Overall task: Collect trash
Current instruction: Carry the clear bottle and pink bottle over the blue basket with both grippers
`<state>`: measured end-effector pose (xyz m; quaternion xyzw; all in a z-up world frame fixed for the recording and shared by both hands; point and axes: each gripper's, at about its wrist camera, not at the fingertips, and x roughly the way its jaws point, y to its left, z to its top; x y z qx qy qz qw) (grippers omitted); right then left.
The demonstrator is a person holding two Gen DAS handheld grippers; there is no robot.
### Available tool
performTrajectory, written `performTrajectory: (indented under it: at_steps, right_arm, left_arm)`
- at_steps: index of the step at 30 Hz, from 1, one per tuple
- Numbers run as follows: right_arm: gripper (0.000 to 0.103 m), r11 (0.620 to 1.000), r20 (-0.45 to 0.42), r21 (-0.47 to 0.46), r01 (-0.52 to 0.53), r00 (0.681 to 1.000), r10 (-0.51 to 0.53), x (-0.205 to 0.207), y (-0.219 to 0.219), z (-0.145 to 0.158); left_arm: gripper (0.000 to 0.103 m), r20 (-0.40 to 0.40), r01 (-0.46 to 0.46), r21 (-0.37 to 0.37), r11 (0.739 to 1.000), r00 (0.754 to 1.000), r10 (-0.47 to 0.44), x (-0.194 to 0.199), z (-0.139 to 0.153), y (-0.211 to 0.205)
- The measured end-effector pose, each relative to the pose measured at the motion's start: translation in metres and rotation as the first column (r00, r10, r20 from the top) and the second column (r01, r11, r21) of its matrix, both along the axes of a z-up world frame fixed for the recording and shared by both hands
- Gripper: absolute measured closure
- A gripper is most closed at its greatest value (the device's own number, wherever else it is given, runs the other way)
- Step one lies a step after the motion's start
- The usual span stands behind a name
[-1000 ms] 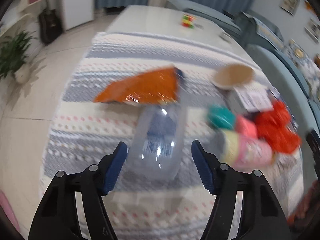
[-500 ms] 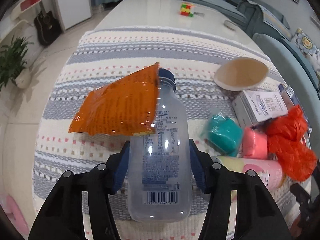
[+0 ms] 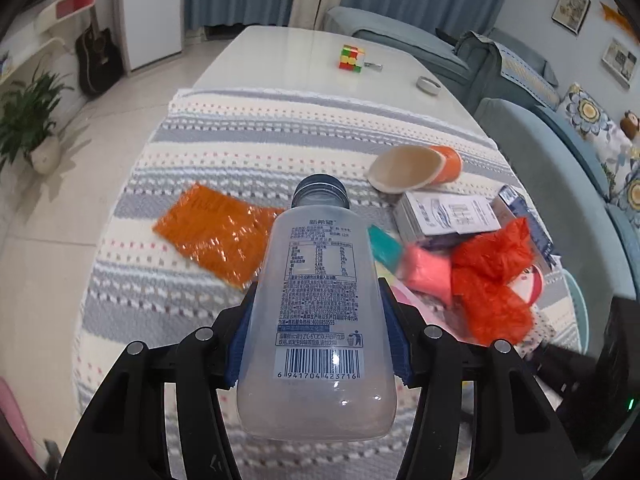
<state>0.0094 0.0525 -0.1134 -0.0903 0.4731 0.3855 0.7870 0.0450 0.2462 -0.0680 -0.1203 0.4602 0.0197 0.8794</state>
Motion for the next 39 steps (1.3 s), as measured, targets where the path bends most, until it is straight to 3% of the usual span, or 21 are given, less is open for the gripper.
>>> performTrajectory:
  at_steps: [8, 15, 17, 21, 30, 33, 39]
  right_arm:
    - [0.043, 0.992, -0.082, 0.008, 0.123, 0.989, -0.122, 0.030, 0.027, -0.006]
    - [0.043, 0.992, -0.102, -0.065, 0.110, 0.988, -0.116, 0.057, 0.060, -0.028]
    - [0.051, 0.991, -0.077, -0.074, 0.109, 0.990, -0.115, 0.057, 0.063, -0.027]
    - [0.056, 0.990, -0.067, -0.040, 0.133, 0.989, -0.135, 0.053, 0.055, -0.017]
    - [0.056, 0.958, 0.045, 0.104, 0.266, 0.961, -0.271, 0.042, -0.017, 0.058]
    - [0.056, 0.931, 0.089, 0.143, 0.337, 0.932, -0.351, 0.035, -0.064, 0.087]
    - [0.056, 0.855, 0.169, 0.172, 0.489, 0.840, -0.515, 0.023, -0.172, 0.128]
  left_arm:
    - [0.050, 0.077, -0.047, -0.032, 0.998, 0.996, 0.049, -0.013, 0.001, 0.011]
    - [0.050, 0.113, -0.074, -0.049, 0.996, 0.990, 0.079, -0.014, 0.003, 0.022]
    - [0.050, 0.127, -0.078, -0.055, 0.995, 0.988, 0.084, -0.015, 0.006, 0.024]
    - [0.050, 0.161, -0.070, -0.052, 0.996, 0.984, 0.077, -0.019, 0.014, 0.022]
    - [0.050, 0.320, 0.015, -0.078, 0.997, 0.947, 0.010, -0.035, 0.069, -0.015]
    - [0.050, 0.359, 0.071, -0.076, 0.995, 0.932, -0.039, -0.039, 0.085, -0.043]
    - [0.050, 0.422, 0.205, -0.090, 0.975, 0.894, -0.149, -0.036, 0.110, -0.121]
